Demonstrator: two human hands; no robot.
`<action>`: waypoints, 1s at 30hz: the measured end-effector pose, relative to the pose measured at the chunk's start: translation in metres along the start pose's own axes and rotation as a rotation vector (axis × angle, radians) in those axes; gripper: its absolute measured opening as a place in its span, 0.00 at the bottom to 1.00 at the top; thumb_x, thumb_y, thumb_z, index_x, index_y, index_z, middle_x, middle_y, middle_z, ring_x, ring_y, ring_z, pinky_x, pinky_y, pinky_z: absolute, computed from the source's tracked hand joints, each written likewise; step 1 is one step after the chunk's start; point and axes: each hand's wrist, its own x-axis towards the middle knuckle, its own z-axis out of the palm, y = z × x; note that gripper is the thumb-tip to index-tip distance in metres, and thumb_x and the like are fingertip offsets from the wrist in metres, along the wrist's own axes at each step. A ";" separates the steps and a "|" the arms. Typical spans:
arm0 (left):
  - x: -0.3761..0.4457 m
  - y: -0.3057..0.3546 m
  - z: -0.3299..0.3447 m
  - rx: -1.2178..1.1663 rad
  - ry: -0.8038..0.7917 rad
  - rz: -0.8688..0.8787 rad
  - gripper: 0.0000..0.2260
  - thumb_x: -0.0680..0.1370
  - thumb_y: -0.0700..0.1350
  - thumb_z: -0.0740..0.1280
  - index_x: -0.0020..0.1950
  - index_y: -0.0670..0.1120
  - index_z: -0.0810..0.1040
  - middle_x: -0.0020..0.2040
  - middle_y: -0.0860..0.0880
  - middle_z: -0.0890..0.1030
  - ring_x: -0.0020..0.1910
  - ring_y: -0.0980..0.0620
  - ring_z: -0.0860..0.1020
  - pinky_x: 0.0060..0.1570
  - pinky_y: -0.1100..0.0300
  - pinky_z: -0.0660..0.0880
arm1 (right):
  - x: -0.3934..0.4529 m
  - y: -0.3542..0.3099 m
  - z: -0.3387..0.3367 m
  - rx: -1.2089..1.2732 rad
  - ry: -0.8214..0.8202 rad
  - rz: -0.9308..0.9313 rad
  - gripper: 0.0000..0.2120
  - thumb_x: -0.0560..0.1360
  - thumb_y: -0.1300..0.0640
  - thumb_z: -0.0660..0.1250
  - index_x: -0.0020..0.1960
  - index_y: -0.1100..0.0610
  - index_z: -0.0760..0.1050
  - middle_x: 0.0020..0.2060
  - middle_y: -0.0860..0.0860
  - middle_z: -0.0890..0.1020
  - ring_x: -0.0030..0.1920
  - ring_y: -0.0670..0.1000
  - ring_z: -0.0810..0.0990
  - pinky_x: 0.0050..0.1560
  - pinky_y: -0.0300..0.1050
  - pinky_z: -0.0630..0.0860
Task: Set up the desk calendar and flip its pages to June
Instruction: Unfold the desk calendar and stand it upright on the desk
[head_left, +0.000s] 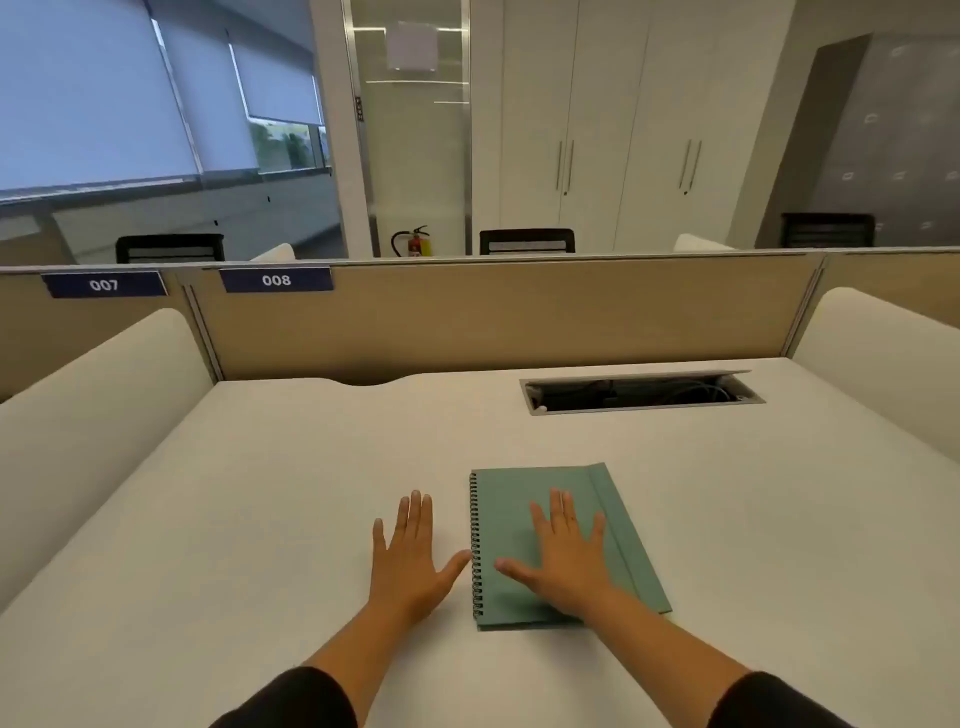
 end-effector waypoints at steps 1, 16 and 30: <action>-0.005 0.001 0.006 -0.008 -0.034 -0.009 0.39 0.74 0.68 0.48 0.72 0.47 0.31 0.76 0.50 0.35 0.74 0.52 0.34 0.71 0.47 0.32 | -0.007 0.002 0.006 -0.006 -0.026 0.017 0.50 0.64 0.23 0.47 0.75 0.52 0.41 0.75 0.56 0.36 0.73 0.54 0.30 0.66 0.66 0.29; -0.008 0.081 -0.003 -0.945 -0.066 -0.385 0.26 0.71 0.36 0.65 0.68 0.43 0.63 0.59 0.42 0.77 0.53 0.44 0.76 0.53 0.50 0.76 | -0.042 0.018 0.036 0.090 -0.004 0.030 0.55 0.56 0.20 0.51 0.75 0.46 0.43 0.76 0.49 0.41 0.74 0.48 0.36 0.68 0.56 0.28; 0.011 0.126 -0.085 -1.524 -0.270 -0.149 0.07 0.76 0.47 0.64 0.47 0.46 0.80 0.37 0.49 0.86 0.38 0.52 0.84 0.34 0.61 0.79 | -0.048 0.034 -0.004 0.667 0.321 -0.081 0.36 0.68 0.50 0.71 0.69 0.39 0.57 0.62 0.36 0.67 0.59 0.42 0.72 0.57 0.28 0.70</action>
